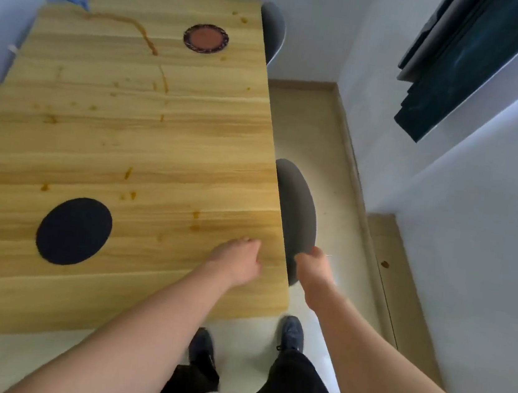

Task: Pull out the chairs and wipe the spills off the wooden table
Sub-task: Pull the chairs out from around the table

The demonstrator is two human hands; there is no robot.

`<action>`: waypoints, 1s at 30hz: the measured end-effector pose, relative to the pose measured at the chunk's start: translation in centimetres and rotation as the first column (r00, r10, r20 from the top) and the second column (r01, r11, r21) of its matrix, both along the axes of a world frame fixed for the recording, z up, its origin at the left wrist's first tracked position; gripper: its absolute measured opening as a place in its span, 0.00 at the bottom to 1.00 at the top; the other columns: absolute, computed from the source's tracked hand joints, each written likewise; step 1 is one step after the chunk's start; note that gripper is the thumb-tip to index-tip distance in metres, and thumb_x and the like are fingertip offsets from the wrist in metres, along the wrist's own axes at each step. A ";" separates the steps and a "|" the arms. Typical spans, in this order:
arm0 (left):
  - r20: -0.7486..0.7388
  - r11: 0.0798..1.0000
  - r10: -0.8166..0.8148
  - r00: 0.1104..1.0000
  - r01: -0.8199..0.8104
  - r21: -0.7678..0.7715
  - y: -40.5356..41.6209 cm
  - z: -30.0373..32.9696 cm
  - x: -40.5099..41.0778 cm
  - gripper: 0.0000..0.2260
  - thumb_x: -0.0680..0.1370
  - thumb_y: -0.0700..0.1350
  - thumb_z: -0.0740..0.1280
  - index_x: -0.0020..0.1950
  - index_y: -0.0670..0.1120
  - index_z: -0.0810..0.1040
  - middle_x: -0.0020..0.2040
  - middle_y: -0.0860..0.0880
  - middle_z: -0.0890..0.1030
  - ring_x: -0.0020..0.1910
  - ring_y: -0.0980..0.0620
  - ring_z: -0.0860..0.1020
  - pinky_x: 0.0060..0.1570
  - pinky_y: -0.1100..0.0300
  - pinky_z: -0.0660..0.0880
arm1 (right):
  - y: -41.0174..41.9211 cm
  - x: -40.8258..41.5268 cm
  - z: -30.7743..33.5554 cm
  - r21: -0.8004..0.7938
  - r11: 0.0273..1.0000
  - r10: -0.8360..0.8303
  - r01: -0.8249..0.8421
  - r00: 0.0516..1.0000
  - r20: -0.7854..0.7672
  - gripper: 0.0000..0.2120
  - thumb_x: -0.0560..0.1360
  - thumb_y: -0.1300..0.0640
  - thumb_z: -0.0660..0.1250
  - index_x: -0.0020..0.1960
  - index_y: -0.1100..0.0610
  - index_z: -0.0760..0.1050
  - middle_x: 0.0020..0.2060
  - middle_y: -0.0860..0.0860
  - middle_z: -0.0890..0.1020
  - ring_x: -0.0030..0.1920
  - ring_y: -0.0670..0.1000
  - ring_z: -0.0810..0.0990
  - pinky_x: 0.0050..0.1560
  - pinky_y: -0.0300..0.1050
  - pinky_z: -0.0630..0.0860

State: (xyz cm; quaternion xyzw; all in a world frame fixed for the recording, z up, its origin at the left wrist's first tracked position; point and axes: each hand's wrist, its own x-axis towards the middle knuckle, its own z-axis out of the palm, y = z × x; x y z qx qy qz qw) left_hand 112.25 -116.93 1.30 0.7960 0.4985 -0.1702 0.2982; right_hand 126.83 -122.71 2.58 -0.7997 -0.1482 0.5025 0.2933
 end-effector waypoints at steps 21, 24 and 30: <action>-0.073 0.905 -0.367 0.927 0.374 0.203 4.1 3.4 -21.2 0.20 0.82 0.50 0.55 0.72 0.45 0.68 0.71 0.45 0.71 0.66 0.43 0.73 0.62 0.47 0.74 | -1.1 -23.4 2.1 0.121 0.988 0.059 -0.097 0.956 0.287 0.28 0.77 0.60 0.56 0.77 0.56 0.57 0.65 0.55 0.74 0.43 0.52 0.79 0.34 0.41 0.73; -0.107 0.917 -0.343 0.933 0.357 0.179 5.5 3.9 -25.6 0.20 0.82 0.50 0.54 0.73 0.45 0.67 0.71 0.45 0.71 0.65 0.44 0.73 0.61 0.46 0.74 | -0.8 -27.7 2.1 0.111 0.990 0.047 -0.082 0.956 0.288 0.27 0.77 0.60 0.56 0.76 0.55 0.59 0.59 0.56 0.77 0.35 0.47 0.76 0.30 0.39 0.70; -0.058 0.933 -0.313 0.948 0.318 0.167 5.5 4.7 -30.5 0.21 0.83 0.51 0.54 0.75 0.45 0.66 0.73 0.46 0.69 0.68 0.45 0.70 0.63 0.46 0.73 | -0.9 -32.6 2.6 0.084 0.989 0.087 -0.123 0.936 0.340 0.27 0.76 0.60 0.56 0.75 0.55 0.61 0.62 0.58 0.77 0.43 0.52 0.77 0.39 0.43 0.73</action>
